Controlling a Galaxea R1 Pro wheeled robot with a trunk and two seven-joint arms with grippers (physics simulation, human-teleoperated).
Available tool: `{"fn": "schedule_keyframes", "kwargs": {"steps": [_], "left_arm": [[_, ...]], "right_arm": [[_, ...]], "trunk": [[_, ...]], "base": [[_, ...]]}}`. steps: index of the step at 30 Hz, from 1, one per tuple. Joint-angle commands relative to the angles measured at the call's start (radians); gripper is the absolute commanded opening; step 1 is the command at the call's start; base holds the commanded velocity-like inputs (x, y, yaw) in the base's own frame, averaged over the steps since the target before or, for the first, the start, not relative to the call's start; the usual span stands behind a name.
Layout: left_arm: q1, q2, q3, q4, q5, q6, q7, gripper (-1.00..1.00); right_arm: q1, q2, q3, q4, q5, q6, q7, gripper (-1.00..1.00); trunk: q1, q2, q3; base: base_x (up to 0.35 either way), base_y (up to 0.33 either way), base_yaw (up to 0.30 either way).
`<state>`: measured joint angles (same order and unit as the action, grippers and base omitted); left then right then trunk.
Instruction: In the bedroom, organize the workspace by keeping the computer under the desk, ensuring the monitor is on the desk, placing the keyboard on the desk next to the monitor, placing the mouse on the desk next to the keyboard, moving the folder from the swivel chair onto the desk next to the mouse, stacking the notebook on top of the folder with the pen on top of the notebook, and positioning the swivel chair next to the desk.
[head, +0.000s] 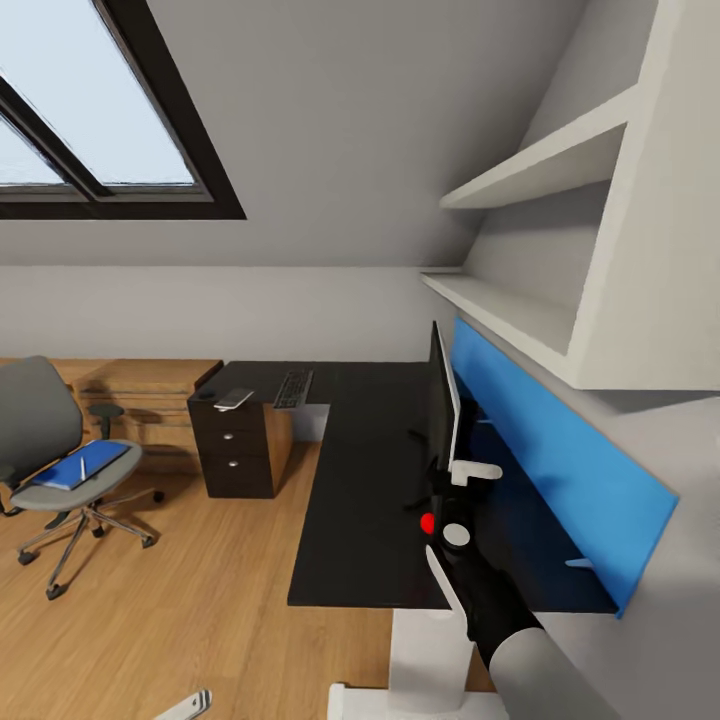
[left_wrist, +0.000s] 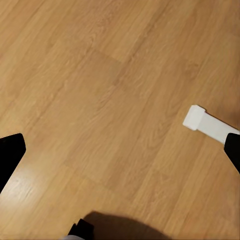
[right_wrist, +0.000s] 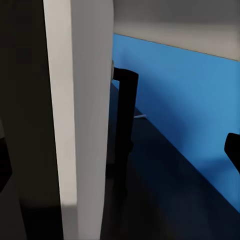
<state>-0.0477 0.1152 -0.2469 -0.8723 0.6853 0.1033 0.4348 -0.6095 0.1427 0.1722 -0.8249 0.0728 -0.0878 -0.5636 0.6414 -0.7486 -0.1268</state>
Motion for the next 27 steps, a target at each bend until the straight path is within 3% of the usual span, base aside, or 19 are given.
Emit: {"fn": "schedule_keyframes", "kwargs": {"steps": [1,27], "left_arm": [[-0.001,0.001,-0.004,-0.002,0.005,0.003,0.008,1.0],[-0.001,0.001,-0.005,-0.002,0.006,0.004,0.008,1.0]], "right_arm": [[-0.001,0.0,0.001,0.001,0.005,0.0,-0.005,1.0],[-0.001,0.002,0.009,0.003,0.004,-0.005,0.002,1.0]], "trunk": [[0.0,-0.001,-0.002],[0.0,-0.001,-0.002]], "base": [[-0.005,-0.015,0.0],[0.0,-0.001,0.0]]}}
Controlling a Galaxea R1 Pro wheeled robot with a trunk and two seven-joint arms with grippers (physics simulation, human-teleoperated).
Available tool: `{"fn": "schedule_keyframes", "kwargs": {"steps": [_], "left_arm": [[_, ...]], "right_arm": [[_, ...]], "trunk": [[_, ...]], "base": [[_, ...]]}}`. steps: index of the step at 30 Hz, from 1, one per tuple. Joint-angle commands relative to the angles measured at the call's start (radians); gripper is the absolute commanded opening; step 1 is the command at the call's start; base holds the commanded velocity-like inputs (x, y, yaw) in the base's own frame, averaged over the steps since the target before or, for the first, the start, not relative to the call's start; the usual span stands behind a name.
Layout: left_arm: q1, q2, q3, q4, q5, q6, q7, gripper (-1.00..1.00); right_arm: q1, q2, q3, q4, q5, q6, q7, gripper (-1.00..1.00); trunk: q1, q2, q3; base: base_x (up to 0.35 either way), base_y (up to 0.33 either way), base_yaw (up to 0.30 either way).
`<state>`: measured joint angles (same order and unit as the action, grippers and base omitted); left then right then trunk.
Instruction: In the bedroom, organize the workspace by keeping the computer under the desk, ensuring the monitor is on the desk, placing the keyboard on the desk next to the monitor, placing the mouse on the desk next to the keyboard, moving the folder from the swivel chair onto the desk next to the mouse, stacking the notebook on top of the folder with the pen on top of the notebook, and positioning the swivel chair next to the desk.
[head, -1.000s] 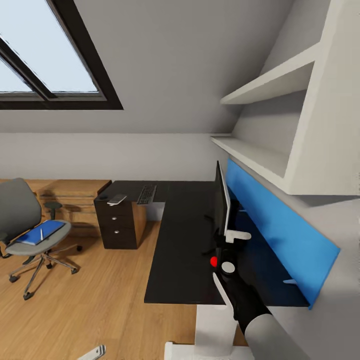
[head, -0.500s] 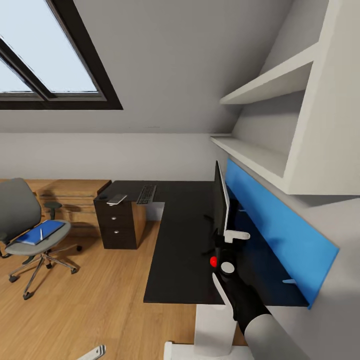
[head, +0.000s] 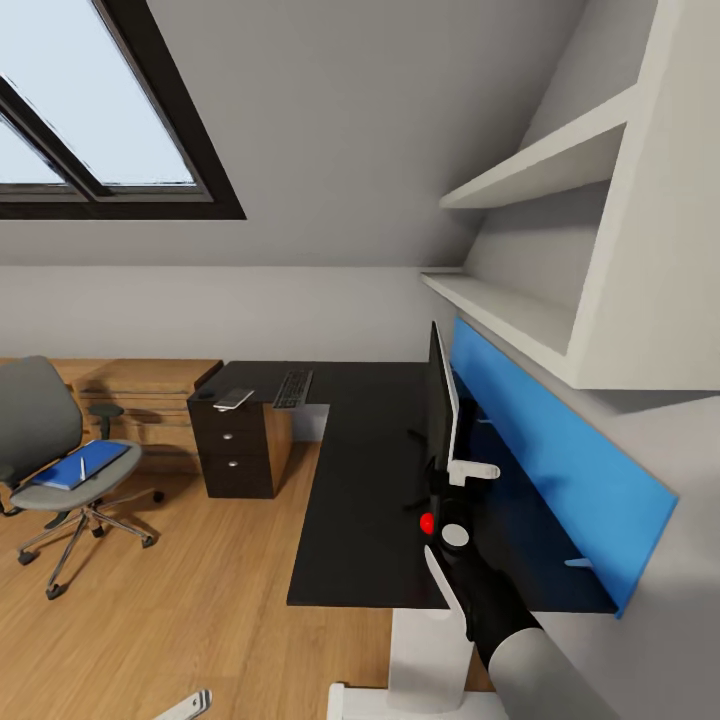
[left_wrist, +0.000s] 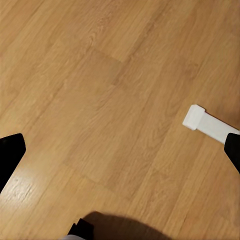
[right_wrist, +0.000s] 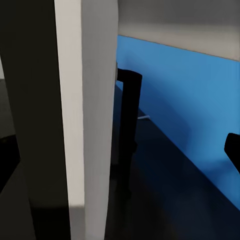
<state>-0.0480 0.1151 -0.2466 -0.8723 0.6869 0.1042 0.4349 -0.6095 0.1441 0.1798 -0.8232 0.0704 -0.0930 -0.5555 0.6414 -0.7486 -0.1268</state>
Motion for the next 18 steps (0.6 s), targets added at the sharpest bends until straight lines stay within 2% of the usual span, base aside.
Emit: {"fn": "schedule_keyframes", "kwargs": {"steps": [1,11,18], "left_arm": [[-0.001,0.001,-0.005,-0.002,0.005,0.003,0.008,1.0],[-0.001,0.001,-0.005,-0.002,0.003,0.0,0.008,1.0],[-0.001,0.001,-0.005,-0.002,0.006,-0.042,0.007,1.0]], "right_arm": [[-0.001,0.0,0.001,0.001,0.006,0.001,-0.006,1.0],[-0.001,-0.001,0.001,0.001,0.005,0.0,-0.006,1.0],[-0.001,-0.001,0.001,0.001,0.005,0.001,-0.005,1.0]], "trunk": [[0.0,-0.001,-0.002],[0.0,-0.001,-0.002],[0.0,-0.001,-0.002]], "base": [[0.0,0.0,0.0],[0.0,-0.023,0.0],[0.0,-0.1,0.0]]}}
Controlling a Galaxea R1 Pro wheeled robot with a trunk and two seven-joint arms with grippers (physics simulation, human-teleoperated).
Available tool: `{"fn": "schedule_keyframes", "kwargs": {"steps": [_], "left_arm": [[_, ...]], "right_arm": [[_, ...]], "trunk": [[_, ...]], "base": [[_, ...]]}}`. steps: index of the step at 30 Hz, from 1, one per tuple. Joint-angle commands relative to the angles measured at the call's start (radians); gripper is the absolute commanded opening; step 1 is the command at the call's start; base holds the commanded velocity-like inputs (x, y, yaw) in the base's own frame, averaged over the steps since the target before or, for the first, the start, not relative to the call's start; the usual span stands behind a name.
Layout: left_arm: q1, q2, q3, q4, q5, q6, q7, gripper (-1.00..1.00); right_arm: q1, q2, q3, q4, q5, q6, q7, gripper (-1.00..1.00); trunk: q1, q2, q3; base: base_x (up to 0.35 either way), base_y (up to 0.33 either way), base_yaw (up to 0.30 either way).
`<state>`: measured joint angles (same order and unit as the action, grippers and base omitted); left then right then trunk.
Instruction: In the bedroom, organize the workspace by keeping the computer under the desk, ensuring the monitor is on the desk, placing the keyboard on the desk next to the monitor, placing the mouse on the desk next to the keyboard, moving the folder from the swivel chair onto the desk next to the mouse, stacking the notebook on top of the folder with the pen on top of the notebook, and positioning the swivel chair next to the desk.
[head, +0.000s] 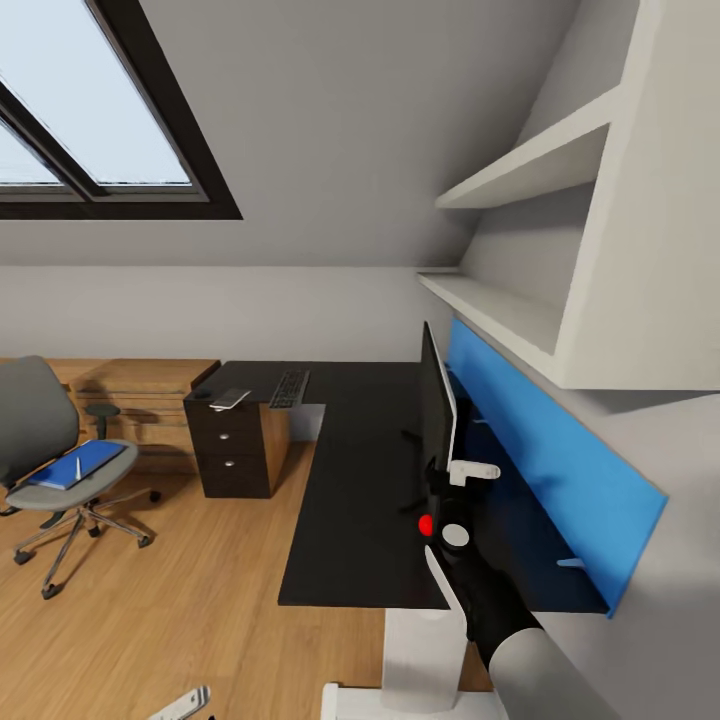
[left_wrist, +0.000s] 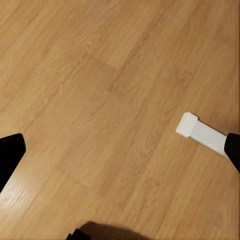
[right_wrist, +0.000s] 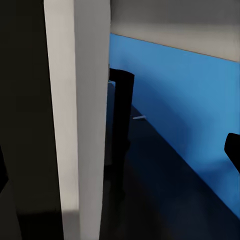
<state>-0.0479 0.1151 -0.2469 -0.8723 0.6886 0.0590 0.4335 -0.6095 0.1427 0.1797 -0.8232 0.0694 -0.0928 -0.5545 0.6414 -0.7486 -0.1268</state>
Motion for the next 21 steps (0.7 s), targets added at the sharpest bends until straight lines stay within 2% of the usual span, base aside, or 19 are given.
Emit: {"fn": "schedule_keyframes", "kwargs": {"steps": [1,5,12,21], "left_arm": [[-0.001,0.001,-0.005,-0.002,0.004,0.002,0.008,1.0],[-0.001,0.001,-0.005,-0.002,0.005,0.0,0.009,1.0],[-0.001,0.001,-0.005,-0.002,0.005,-0.001,0.009,1.0],[0.0,0.001,-0.005,-0.002,0.005,-0.001,0.009,1.0]], "right_arm": [[-0.001,0.0,0.001,0.001,0.006,0.0,-0.006,1.0],[-0.001,0.0,0.001,0.001,0.006,0.0,-0.006,1.0],[-0.001,0.0,0.001,0.002,0.006,0.0,-0.005,1.0],[-0.001,0.0,0.001,0.002,0.007,0.0,-0.005,1.0]], "trunk": [[0.0,-0.001,-0.002],[0.0,-0.001,-0.002],[0.0,-0.001,-0.002],[0.0,-0.001,-0.002]], "base": [[0.0,-0.013,0.0],[0.0,-0.049,0.0],[0.0,-0.238,0.0],[0.0,-0.035,0.0]]}}
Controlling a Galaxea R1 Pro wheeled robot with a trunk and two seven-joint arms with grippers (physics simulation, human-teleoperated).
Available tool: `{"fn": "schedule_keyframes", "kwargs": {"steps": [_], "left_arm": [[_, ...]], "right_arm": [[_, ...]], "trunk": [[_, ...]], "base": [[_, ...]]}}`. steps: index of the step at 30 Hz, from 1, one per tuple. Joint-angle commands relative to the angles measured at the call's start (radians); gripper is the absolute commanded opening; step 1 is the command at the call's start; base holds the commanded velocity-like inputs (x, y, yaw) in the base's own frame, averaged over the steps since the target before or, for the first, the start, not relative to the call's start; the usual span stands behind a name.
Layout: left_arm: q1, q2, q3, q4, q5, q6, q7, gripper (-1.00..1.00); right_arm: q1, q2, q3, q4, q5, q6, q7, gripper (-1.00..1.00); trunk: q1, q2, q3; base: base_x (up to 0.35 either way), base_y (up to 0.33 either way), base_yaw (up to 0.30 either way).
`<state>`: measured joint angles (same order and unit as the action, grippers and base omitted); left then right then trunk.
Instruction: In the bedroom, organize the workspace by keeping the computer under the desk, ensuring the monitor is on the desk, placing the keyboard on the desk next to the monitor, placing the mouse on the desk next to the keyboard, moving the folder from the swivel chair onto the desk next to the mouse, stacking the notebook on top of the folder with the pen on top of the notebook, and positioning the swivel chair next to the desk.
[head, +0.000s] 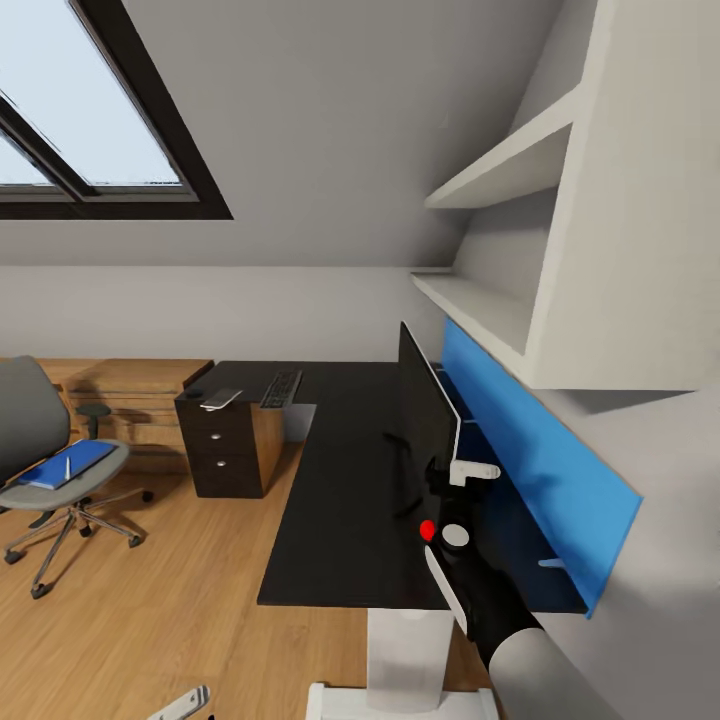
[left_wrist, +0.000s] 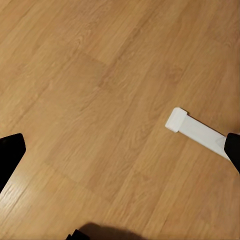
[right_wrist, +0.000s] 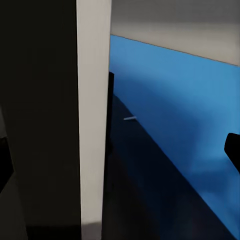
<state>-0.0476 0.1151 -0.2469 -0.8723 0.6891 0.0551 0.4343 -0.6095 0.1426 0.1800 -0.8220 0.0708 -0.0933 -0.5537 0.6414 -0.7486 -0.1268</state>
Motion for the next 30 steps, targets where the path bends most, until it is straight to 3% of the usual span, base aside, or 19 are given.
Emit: {"fn": "schedule_keyframes", "kwargs": {"steps": [1,25,30], "left_arm": [[-0.001,0.001,-0.005,-0.002,0.004,0.003,0.008,1.0],[-0.001,0.001,-0.005,-0.002,0.004,0.002,0.009,1.0],[-0.001,0.001,-0.005,-0.002,0.003,0.002,0.009,1.0]], "right_arm": [[-0.001,0.0,0.001,0.001,0.006,0.001,-0.006,1.0],[-0.001,0.0,0.001,0.001,0.006,0.0,-0.005,1.0],[-0.001,-0.001,0.0,0.001,0.006,-0.001,0.06,1.0]], "trunk": [[0.0,-0.001,-0.002],[0.0,-0.001,-0.002],[0.0,-0.001,-0.002]], "base": [[0.0,-0.004,0.0],[0.0,0.0,0.0],[0.0,0.048,0.0]]}}
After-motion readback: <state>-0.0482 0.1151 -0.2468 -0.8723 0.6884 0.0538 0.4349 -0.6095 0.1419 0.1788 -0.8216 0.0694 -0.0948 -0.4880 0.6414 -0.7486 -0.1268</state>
